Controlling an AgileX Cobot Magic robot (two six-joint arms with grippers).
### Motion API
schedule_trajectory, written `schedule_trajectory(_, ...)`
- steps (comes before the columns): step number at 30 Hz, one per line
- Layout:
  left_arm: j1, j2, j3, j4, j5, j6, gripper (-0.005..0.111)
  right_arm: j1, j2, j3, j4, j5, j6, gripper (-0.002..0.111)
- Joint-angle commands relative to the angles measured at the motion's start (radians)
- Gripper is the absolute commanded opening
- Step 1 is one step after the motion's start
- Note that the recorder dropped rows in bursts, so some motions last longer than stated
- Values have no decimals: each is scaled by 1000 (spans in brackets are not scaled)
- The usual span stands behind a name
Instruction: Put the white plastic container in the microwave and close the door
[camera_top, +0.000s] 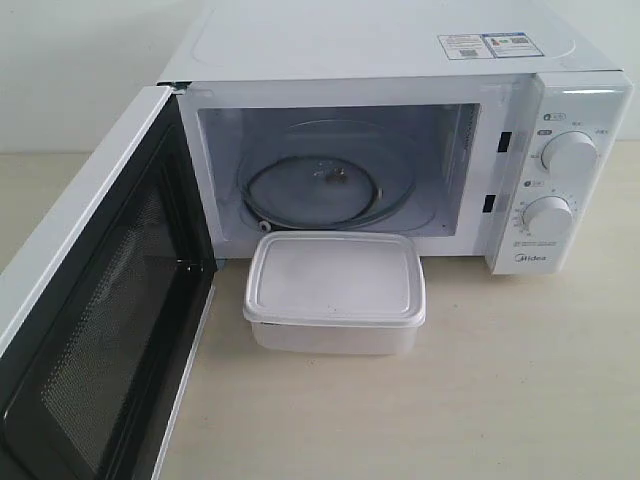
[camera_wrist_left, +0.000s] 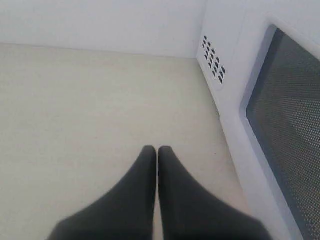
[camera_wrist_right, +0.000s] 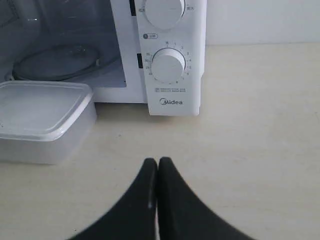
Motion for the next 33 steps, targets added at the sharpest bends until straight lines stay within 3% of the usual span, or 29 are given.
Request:
schedule_trajectory(1, 2, -2, 4, -7, -2, 1, 4, 3, -5, 0, -1, -6, -4, 0)
schedule_trajectory(4, 2, -2, 4, -7, -2, 1, 4, 3, -5, 0, -4, -60, -4, 0)
schedule_trajectory(12, 2, -2, 4, -7, -2, 1, 4, 3, -5, 0, -1, -573, -4, 0)
schedule_trajectory(20, 2, -2, 4, -7, -2, 1, 4, 3, -5, 0, 4, -905, -3, 0)
schedule_trajectory(21, 2, -2, 4, -7, -2, 1, 4, 3, -5, 0, 4, -1061, 63, 0)
schedule_trajectory(23, 2, -2, 4, -7, -2, 1, 4, 3, -5, -22, 1, -1189, 198, 0)
schedule_trajectory(25, 2, -2, 4, -7, -2, 1, 4, 3, -5, -161, -19, -993, 200, 0)
schedule_trajectory(29, 2, -2, 4, -7, -2, 1, 4, 3, 89, -505, -130, -337, 200, 0)
schedule_trajectory(33, 2, -2, 4, -7, -2, 1, 4, 3, 271, -710, -150, 58, 0, 0)
